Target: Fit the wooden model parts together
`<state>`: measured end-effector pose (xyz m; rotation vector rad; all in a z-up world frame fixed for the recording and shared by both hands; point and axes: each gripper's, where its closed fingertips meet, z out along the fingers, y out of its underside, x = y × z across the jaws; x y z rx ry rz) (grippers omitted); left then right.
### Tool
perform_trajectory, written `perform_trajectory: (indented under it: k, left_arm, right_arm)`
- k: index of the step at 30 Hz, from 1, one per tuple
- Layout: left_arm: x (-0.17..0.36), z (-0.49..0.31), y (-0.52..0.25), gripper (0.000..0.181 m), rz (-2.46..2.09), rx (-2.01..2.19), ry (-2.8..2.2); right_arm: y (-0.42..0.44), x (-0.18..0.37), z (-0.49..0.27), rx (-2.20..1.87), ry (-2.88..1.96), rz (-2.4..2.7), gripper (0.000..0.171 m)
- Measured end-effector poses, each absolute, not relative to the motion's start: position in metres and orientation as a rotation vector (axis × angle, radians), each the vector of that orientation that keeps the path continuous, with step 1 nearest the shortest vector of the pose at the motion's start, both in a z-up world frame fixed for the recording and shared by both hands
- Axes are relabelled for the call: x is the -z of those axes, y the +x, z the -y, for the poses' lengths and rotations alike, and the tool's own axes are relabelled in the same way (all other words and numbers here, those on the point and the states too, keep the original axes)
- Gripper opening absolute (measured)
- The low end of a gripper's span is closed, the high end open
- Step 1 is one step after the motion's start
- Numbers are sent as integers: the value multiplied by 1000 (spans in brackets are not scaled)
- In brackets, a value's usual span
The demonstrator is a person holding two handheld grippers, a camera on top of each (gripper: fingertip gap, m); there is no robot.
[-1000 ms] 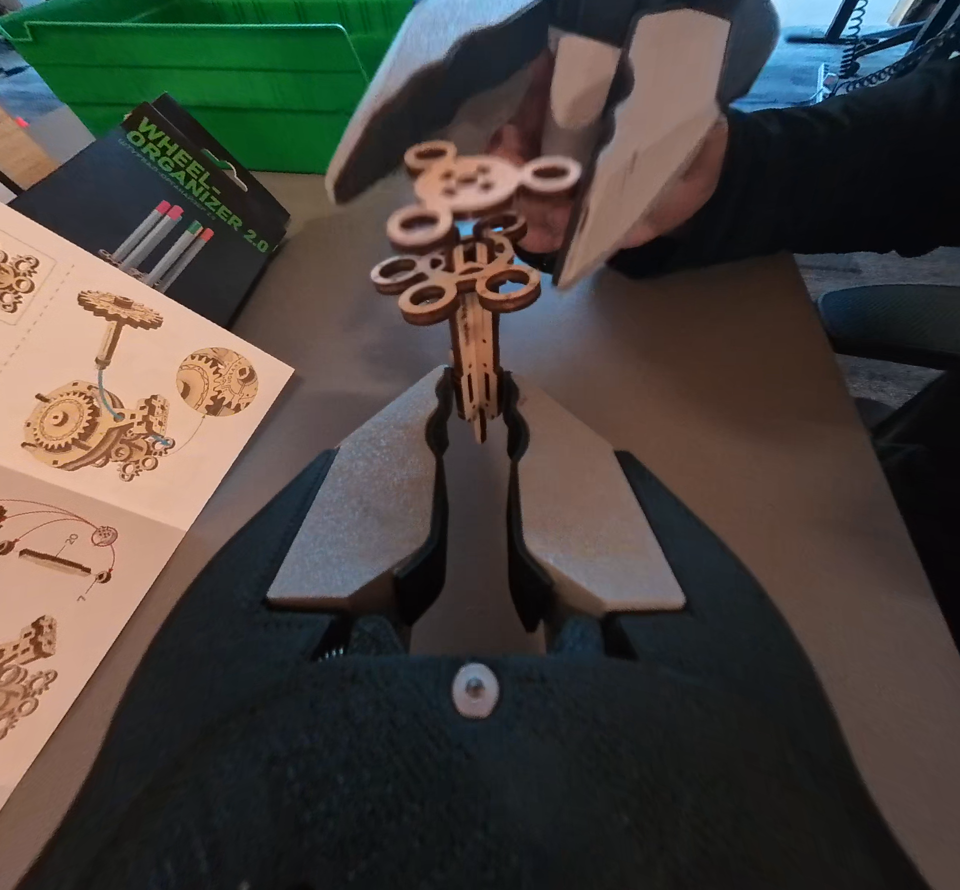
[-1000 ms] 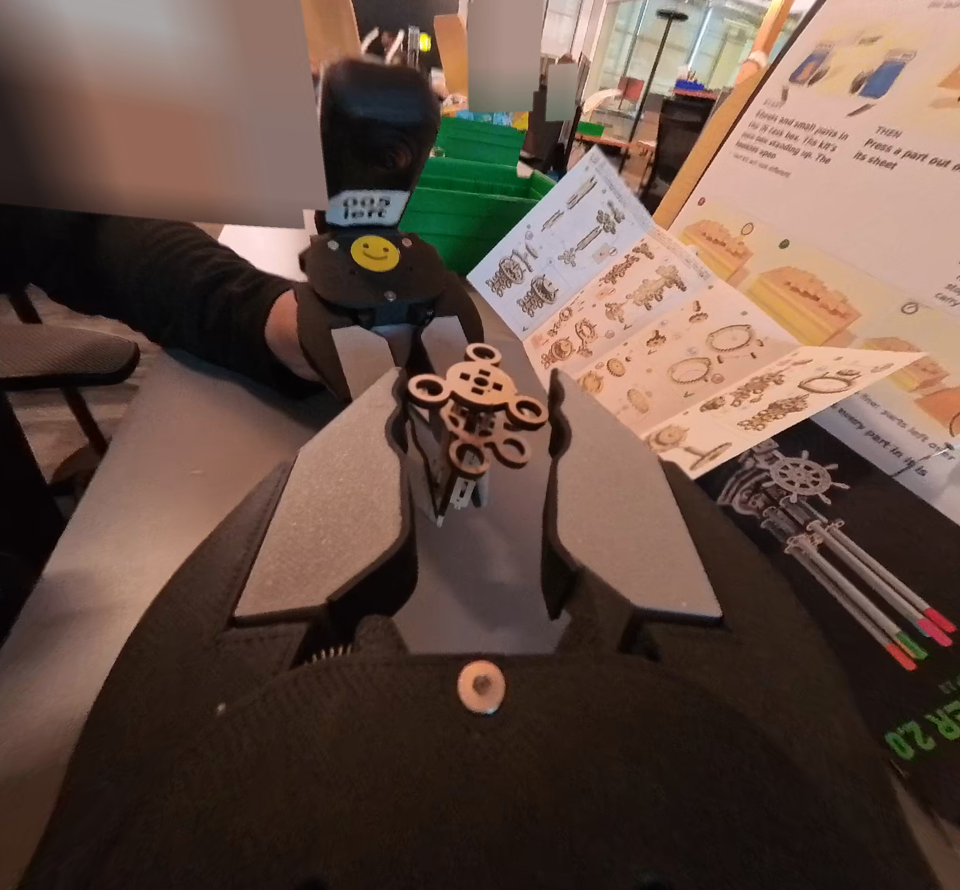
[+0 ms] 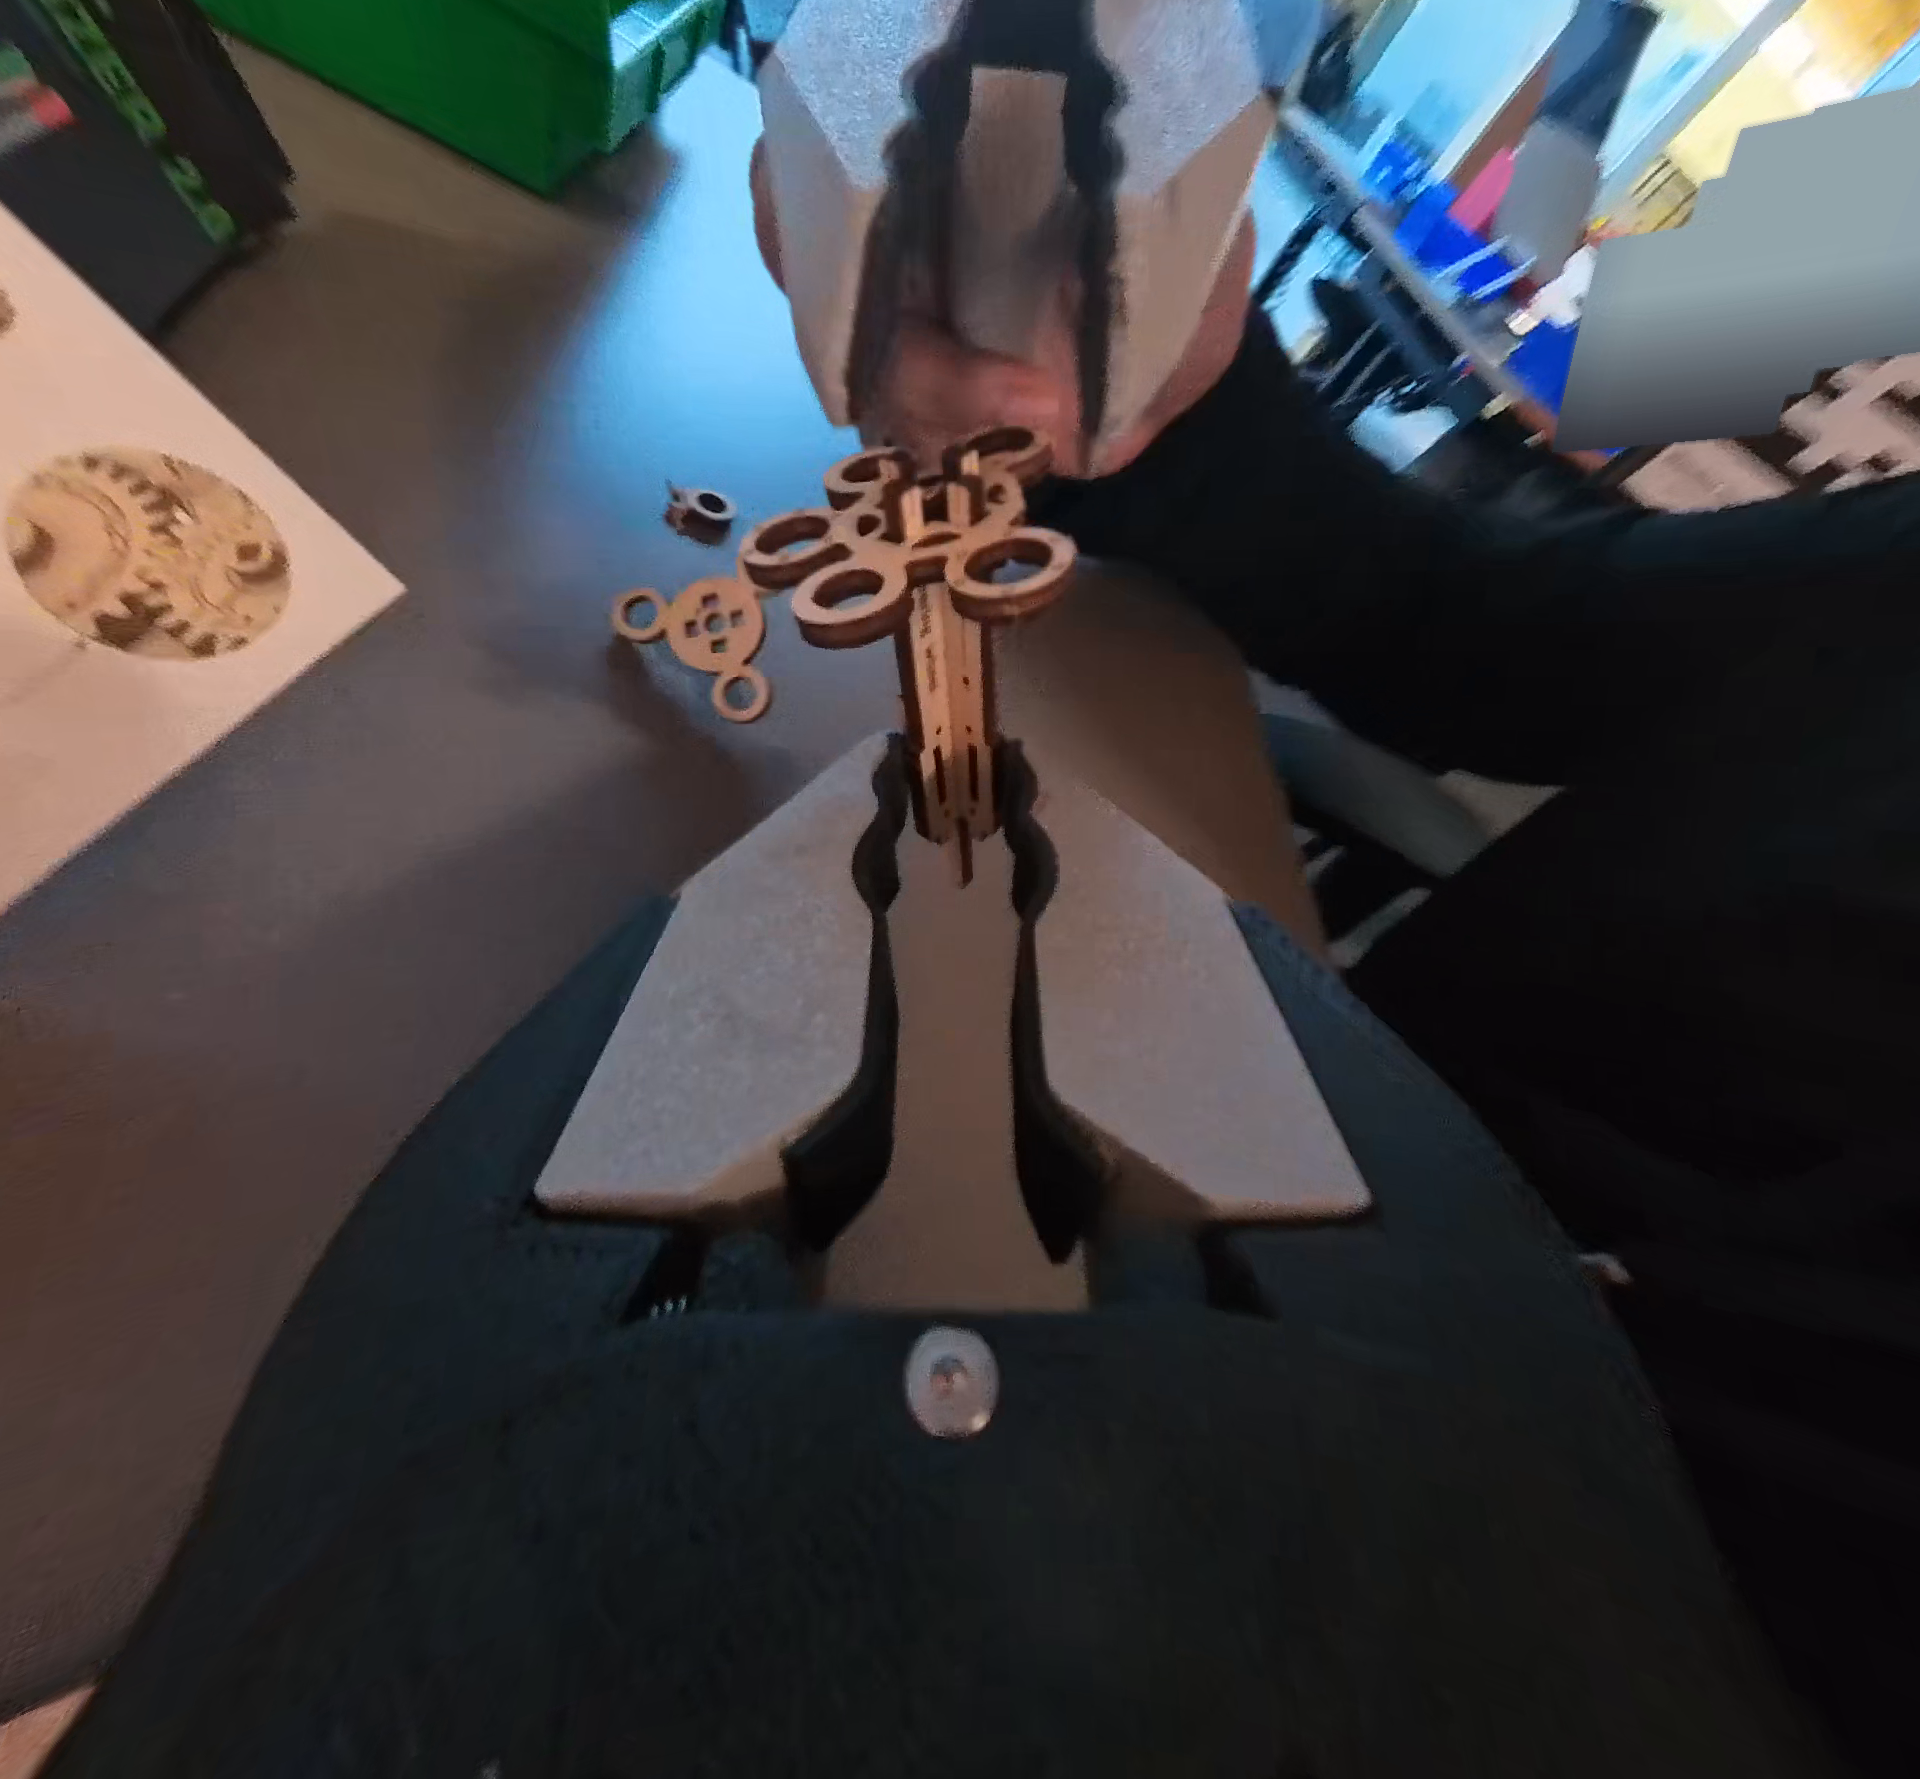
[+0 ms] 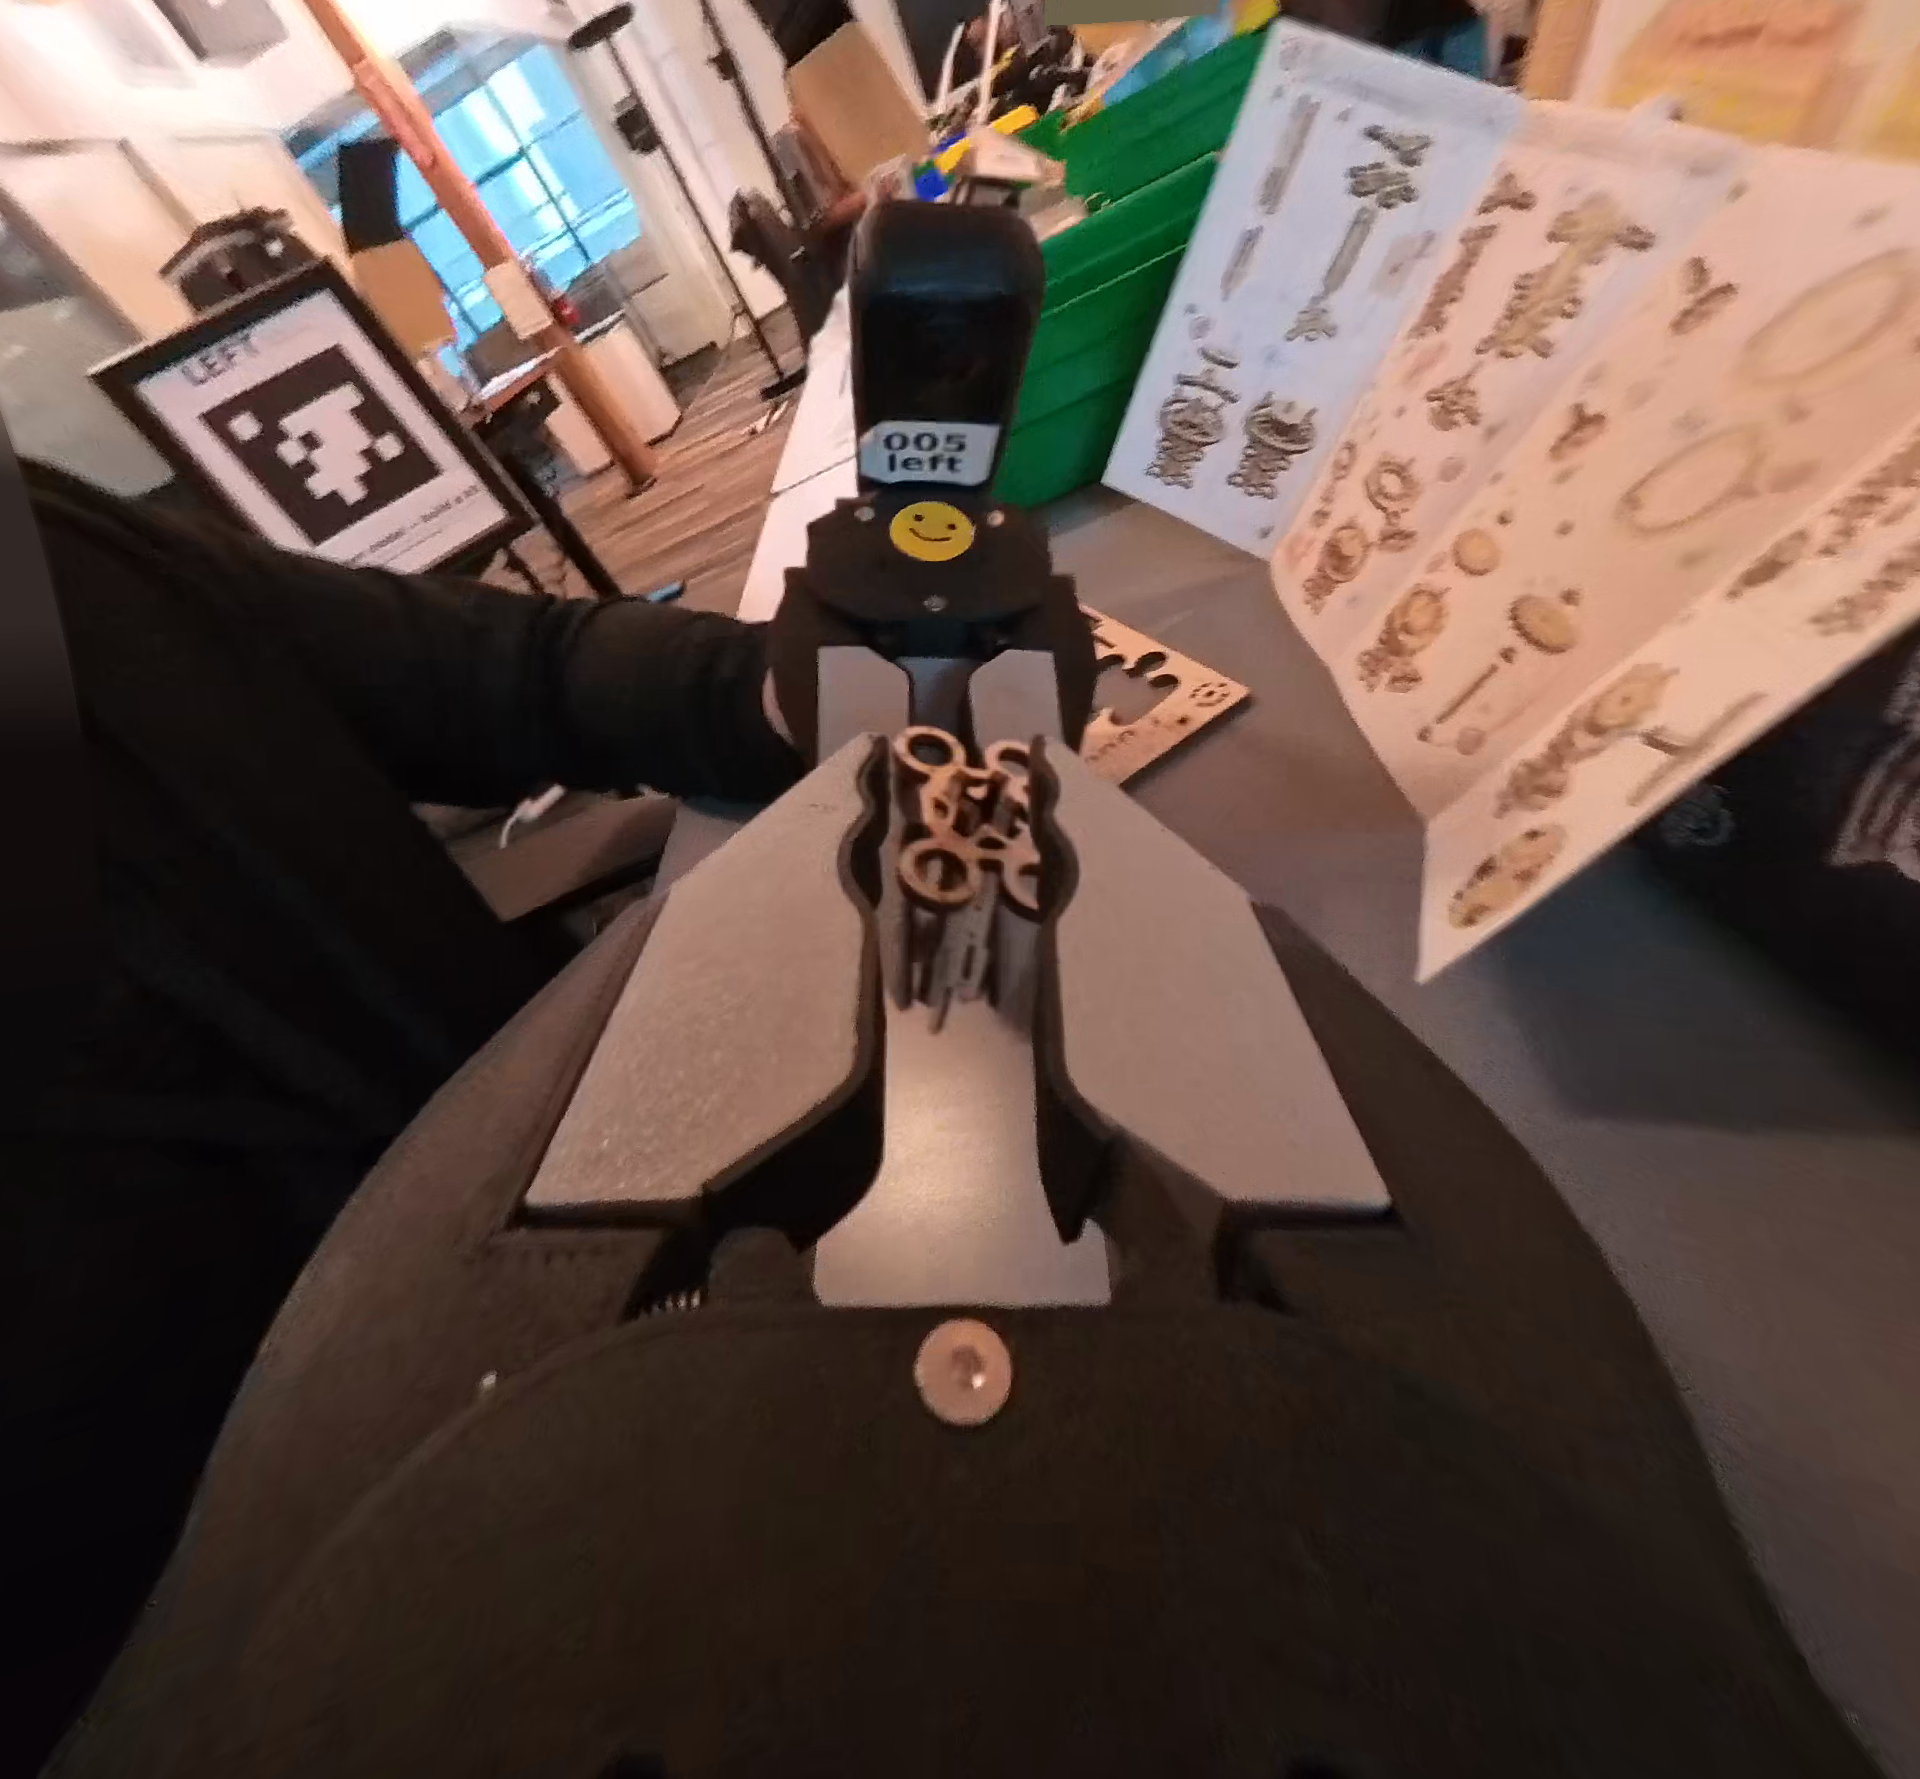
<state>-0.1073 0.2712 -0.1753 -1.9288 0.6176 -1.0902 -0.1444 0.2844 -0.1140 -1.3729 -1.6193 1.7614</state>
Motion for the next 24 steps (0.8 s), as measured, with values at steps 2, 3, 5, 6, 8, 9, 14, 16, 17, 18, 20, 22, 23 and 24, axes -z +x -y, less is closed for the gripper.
perform_trajectory:
  k: [2, 3, 5, 6, 8, 9, 14, 16, 17, 18, 20, 22, 23, 24]
  left_arm:
    - [172, -270, -108, 16, -569, 1198, -1929]
    - [172, -269, -109, 15, -553, 1229, -1928]
    - [173, -269, -109, 15, -540, 1257, -1942]
    - [175, -268, -109, 15, -543, 1263, -1951]
    - [176, -266, -107, 15, -549, 1277, -1963]
    - [178, -266, -106, 15, -549, 1283, -1971]
    - [179, -266, -106, 15, -534, 1302, -1983]
    - [180, -266, -106, 15, -514, 1321, -1996]
    - [179, -266, -105, 15, -497, 1352, -2002]
    - [179, -265, -105, 15, -478, 1386, -2005]
    - [177, -263, -103, 15, -446, 1458, -2001]
    - [174, -261, -102, 15, -411, 1535, -1988]
    - [173, -261, -102, 15, -395, 1570, -1981]
    - [172, -261, -102, 15, -383, 1592, -1977]
  right_arm:
    - [-145, 114, -292, -1808, -1414, 1572, 24]
    - [-144, 115, -293, -1835, -1428, 1564, 27]
    - [-145, 118, -297, -1833, -1452, 1543, 25]
    - [-145, 119, -298, -1836, -1458, 1540, 25]
    - [-145, 119, -295, -1870, -1468, 1547, 25]
    - [-146, 121, -294, -1887, -1480, 1553, 26]
    - [-145, 133, -287, -1952, -1521, 1596, 22]
    - [-145, 135, -284, -1999, -1542, 1597, 20]
    - [-146, 136, -284, -2022, -1558, 1587, 19]
    - [-146, 137, -285, -2050, -1578, 1574, 20]
    - [-146, 138, -285, -2112, -1613, 1546, 20]
    - [-147, 137, -285, -2166, -1641, 1514, 20]
    - [-147, 137, -285, -2192, -1656, 1497, 20]
    - [-147, 137, -286, -2214, -1668, 1481, 20]
